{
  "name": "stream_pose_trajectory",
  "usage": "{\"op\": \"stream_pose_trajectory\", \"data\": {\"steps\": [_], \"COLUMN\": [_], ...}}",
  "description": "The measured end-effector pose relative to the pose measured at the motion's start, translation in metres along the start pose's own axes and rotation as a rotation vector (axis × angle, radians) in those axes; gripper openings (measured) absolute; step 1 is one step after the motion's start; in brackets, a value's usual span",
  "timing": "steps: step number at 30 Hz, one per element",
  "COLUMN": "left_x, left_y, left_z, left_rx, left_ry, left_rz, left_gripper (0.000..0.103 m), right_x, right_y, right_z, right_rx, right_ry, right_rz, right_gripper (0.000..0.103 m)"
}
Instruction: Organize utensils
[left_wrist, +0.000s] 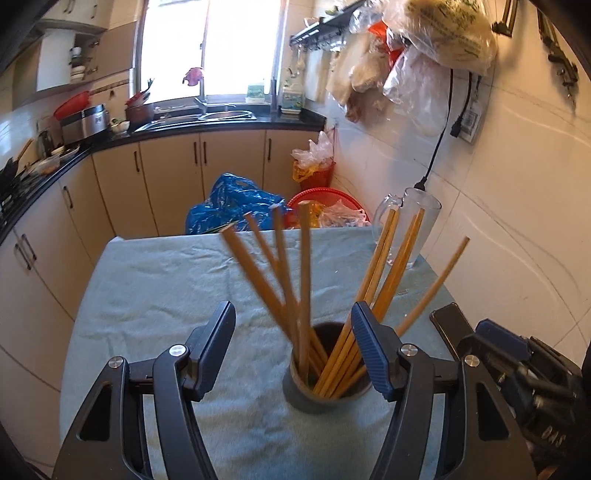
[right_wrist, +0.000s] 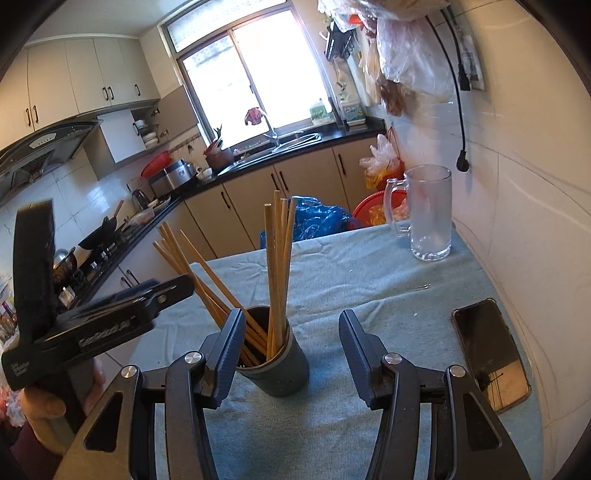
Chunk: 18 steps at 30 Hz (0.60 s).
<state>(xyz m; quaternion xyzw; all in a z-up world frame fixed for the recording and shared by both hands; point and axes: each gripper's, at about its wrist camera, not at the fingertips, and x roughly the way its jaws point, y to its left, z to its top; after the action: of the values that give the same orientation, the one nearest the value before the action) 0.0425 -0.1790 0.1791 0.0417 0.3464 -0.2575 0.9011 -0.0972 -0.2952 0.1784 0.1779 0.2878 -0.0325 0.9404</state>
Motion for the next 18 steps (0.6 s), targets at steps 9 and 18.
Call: {"op": "stream_pose_trajectory", "data": {"steps": [9,18], "left_x": [0.028,0.005], "left_y": [0.005,0.014], "left_z": [0.013,0.012], "left_rx": [-0.043,-0.072], "left_ry": [0.052,0.006], "left_rz": [-0.014,-0.056], "left_gripper": [0.006,0.006], "right_x": [0.035,0.051], "right_y": [0.002,-0.001], "right_z": [0.017,0.032], "right_rx": [-0.012,-0.025], "right_ry": [0.016,0.019], "right_rz": [0.008,0.002], "right_gripper": [0.057,0.004]}}
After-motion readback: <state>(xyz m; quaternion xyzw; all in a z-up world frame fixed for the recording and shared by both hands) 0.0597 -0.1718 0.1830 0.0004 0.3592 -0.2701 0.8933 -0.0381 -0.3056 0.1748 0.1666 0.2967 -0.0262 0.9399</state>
